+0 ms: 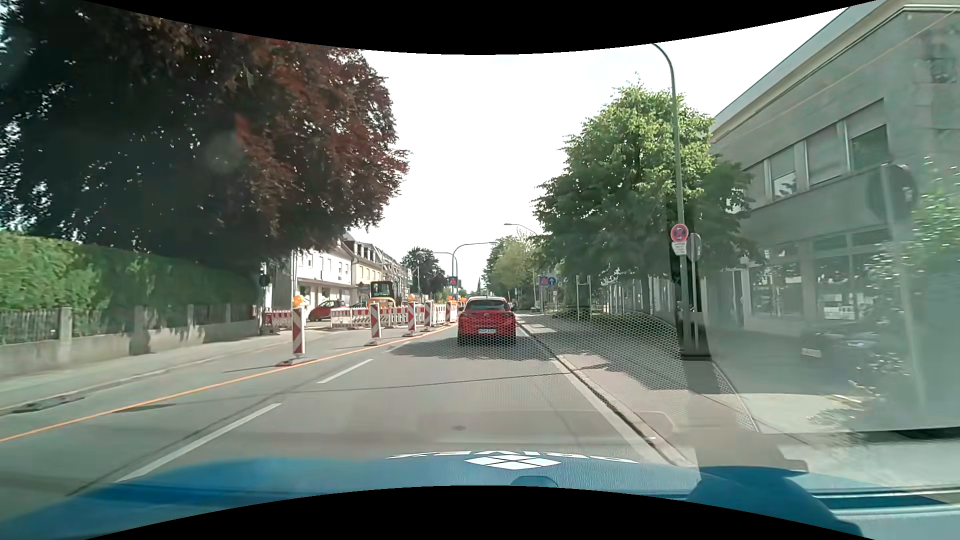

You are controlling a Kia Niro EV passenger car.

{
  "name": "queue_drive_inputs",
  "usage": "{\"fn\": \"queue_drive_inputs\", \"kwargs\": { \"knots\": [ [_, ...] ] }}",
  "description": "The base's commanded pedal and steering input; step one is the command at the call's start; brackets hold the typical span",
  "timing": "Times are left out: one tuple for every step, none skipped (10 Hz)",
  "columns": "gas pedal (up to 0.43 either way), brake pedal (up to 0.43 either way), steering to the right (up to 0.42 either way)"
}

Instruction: Follow the waypoints while adhering to traffic rules and regulations

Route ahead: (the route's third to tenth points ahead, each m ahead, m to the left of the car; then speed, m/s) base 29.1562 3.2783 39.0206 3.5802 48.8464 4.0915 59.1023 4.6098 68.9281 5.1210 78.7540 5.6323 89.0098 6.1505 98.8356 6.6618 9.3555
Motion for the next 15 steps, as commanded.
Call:
{"fn": "queue_drive_inputs", "kwargs": {
  "knots": [
    [0.000, 0.000, 0.001],
    [0.000, 0.000, 0.000],
    [0.000, 0.000, -0.004],
    [0.000, 0.000, -0.006],
    [0.000, 0.000, -0.007],
    [0.000, 0.000, -0.007],
    [0.000, 0.000, -0.007],
    [0.000, 0.000, -0.008],
    [0.000, 0.000, -0.008],
    [0.000, 0.000, -0.008],
    [0.000, 0.000, -0.008],
    [0.000, 0.000, -0.008],
    [0.000, 0.000, -0.008],
    [0.000, 0.000, -0.007],
    [0.000, 0.000, -0.007]
  ]
}}
